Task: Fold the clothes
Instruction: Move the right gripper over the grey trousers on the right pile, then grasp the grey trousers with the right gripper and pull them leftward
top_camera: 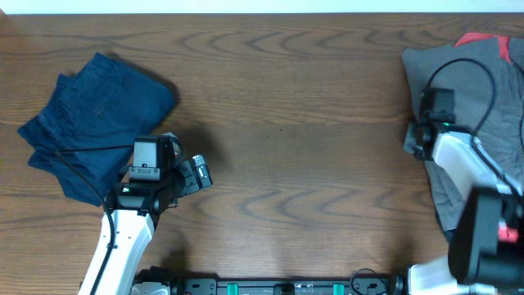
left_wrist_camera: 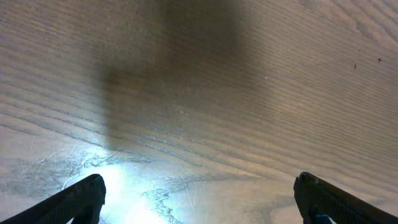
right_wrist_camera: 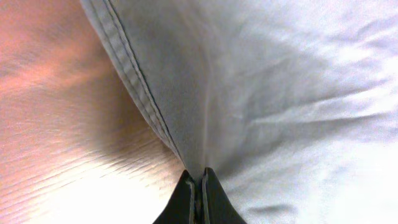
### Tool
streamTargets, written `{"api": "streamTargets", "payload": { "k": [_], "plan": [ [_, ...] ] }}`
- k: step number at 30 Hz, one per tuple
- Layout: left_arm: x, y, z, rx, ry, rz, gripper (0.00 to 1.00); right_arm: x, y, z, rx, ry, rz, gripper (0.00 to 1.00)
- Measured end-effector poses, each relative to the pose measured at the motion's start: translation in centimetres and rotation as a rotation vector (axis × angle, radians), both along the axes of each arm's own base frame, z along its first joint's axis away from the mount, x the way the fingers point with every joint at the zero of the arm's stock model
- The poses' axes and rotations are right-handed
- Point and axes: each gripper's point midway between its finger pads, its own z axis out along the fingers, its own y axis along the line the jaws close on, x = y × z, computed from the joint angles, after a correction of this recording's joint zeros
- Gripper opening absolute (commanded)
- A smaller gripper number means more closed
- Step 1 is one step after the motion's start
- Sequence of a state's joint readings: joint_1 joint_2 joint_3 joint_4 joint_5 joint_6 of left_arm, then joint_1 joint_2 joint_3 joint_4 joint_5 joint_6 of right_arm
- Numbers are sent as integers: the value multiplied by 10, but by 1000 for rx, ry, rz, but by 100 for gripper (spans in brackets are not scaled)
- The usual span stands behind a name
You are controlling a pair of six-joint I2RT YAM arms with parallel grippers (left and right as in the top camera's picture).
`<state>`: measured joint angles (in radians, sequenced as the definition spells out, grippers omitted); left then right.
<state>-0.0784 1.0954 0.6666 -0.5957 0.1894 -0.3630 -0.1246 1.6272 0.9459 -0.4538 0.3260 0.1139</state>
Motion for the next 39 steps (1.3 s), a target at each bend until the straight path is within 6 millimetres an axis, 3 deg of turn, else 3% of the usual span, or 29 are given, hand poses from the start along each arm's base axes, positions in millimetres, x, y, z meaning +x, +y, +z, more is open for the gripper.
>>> {"api": "streamTargets", "payload": {
  "k": [3, 6, 9, 13, 18, 23, 24, 25, 27, 29, 32, 36, 39],
  "plan": [
    [0, -1, 0, -3, 0, -1, 98, 8, 14, 46, 69, -106, 42, 1],
    [0, -1, 0, -5, 0, -3, 98, 5, 41, 81, 175, -173, 114, 1],
    [0, -1, 0, -6, 0, -3, 98, -8, 78, 80, 271, -125, 194, 1],
    [0, -1, 0, -6, 0, -3, 98, -7, 140, 67, 353, -89, 339, 1],
    [0, -1, 0, -7, -1, -3, 98, 16, 236, 71, 476, -204, 494, 2],
    [3, -2, 2, -10, -13, -4, 98, 42, 326, 89, 628, -396, 612, 22],
    [3, -2, 2, -10, -13, -5, 98, 41, 343, 89, 653, -406, 641, 25],
    [3, -2, 2, -10, -13, -5, 98, 38, 358, 87, 674, -411, 670, 34],
    [3, -2, 2, -10, -13, -5, 98, 28, 374, 76, 692, -372, 695, 46],
    [3, -2, 2, -11, -13, -5, 98, 17, 376, 56, 668, -296, 707, 50],
    [2, -4, 2, -24, -9, -2, 98, 9, 353, 33, 590, -203, 646, 56],
    [0, -12, 3, -85, 6, 12, 98, 10, 290, 28, 455, -150, 498, 66],
    [-1, -19, 4, -140, 21, 28, 98, 14, 234, 52, 397, -186, 369, 70]
  ]
}}
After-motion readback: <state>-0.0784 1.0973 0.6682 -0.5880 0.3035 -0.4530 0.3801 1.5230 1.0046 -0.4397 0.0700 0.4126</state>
